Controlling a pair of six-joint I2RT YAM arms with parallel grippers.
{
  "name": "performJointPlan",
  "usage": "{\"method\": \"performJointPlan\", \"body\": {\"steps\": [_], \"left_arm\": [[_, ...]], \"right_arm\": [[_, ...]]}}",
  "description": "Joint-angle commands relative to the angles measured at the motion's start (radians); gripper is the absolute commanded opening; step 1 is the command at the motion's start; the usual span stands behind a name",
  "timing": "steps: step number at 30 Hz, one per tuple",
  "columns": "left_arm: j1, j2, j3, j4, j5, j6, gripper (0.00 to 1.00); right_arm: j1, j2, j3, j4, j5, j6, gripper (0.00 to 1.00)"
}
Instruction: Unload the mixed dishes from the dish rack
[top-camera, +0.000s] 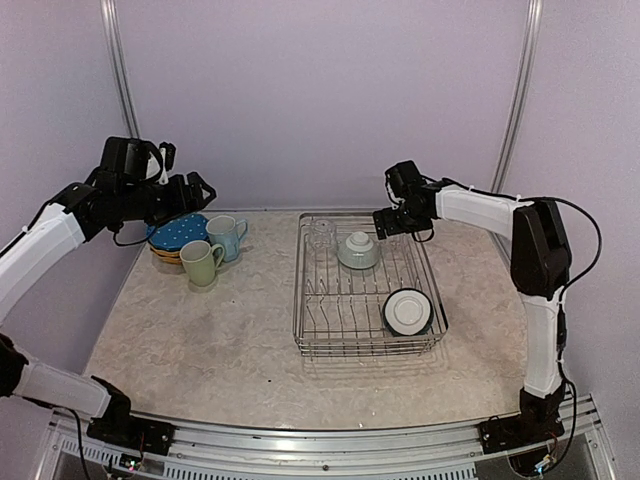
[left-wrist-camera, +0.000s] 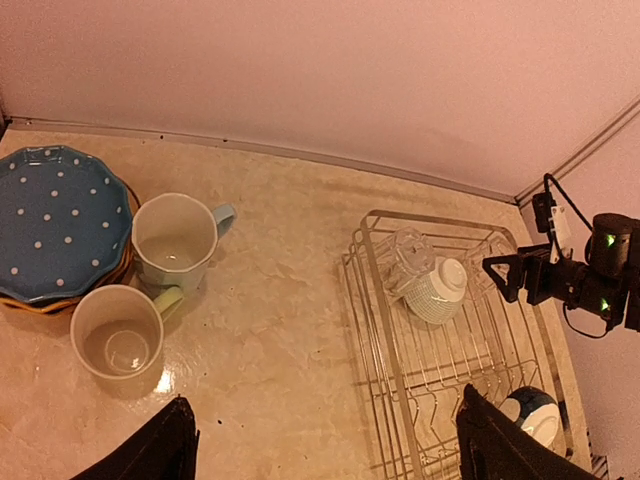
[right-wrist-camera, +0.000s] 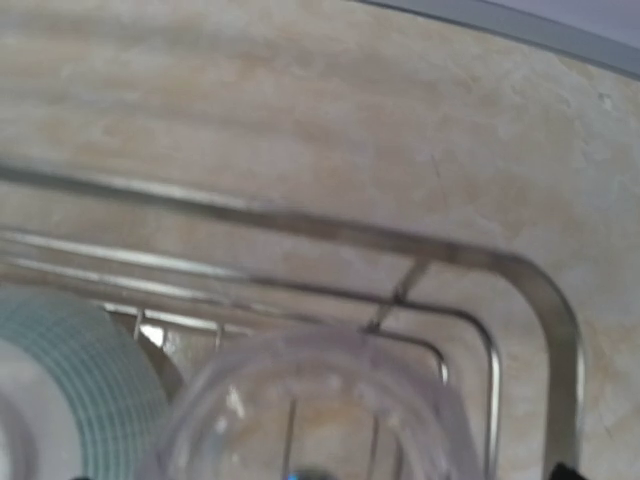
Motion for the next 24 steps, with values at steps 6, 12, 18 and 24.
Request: {"method": "performJointPlan", "body": {"steps": [6,12,18,24], "left_arm": [[-0.021,-0.004,-0.018,0.061,0.048,-0.025,0.86],[-0.036,0.005,-0.017,0.058,0.051,-0.033,0.86],[-0.046,0.019,-0.007,0.055,0.058,-0.036,0.86],[-0.054,0.040,0.008,0.047,0.070,-0.036,0.86]], "right_arm": [[-0.024,0.093,0.087,0.001,0.009,-0.019,0.93],[-0.026,0.126,0.130,0.002,-0.013,-0.039,0.81],[-0.026,0.122,0.144,-0.006,-0.072,-0.040,0.68],[-0.025,0.031,0.088,0.011,-0.089,-0.037,0.45]]}}
